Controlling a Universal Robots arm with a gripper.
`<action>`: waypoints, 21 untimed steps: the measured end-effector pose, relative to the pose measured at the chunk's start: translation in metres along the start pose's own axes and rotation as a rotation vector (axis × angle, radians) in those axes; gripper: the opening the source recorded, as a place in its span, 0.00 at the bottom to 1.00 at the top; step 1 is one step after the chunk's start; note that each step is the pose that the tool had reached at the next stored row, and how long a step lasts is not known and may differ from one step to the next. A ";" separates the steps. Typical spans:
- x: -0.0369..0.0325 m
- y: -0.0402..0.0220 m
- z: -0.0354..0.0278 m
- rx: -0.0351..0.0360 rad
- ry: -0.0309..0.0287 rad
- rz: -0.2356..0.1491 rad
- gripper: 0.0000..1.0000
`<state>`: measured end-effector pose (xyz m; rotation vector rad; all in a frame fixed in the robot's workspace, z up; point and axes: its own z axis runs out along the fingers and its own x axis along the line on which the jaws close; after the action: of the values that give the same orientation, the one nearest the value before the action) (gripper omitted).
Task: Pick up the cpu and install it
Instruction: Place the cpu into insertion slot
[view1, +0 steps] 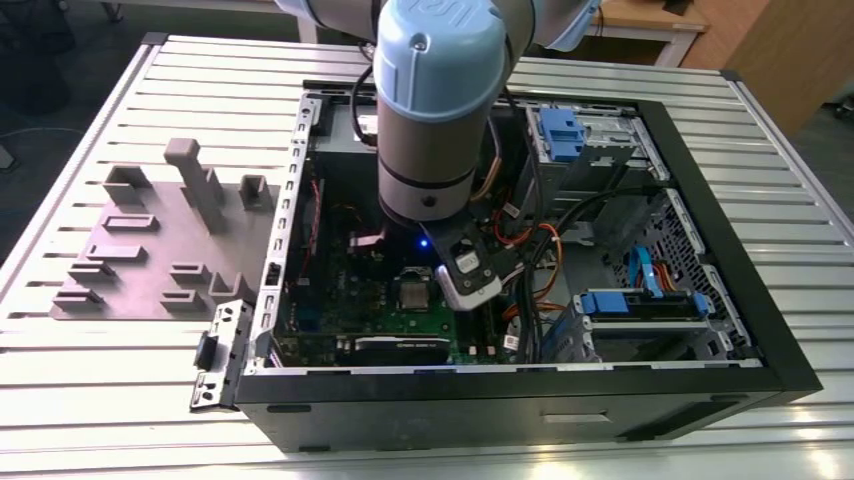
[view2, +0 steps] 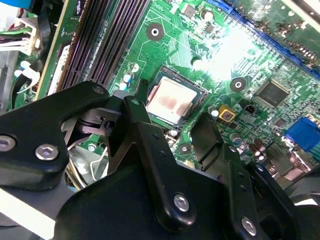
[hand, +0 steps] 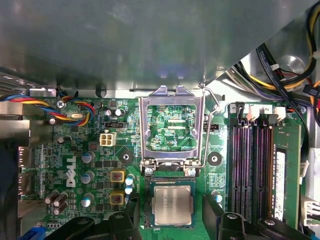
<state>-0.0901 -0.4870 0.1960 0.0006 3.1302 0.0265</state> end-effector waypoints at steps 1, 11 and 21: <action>-0.0001 0.0000 0.0005 -0.0007 0.0000 0.000 0.61; -0.0004 -0.0001 0.0046 -0.0036 0.0001 0.000 0.61; 0.0010 0.0000 0.0054 -0.0041 0.0000 0.000 0.61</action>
<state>-0.0910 -0.4870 0.1906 0.0007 3.1302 0.0330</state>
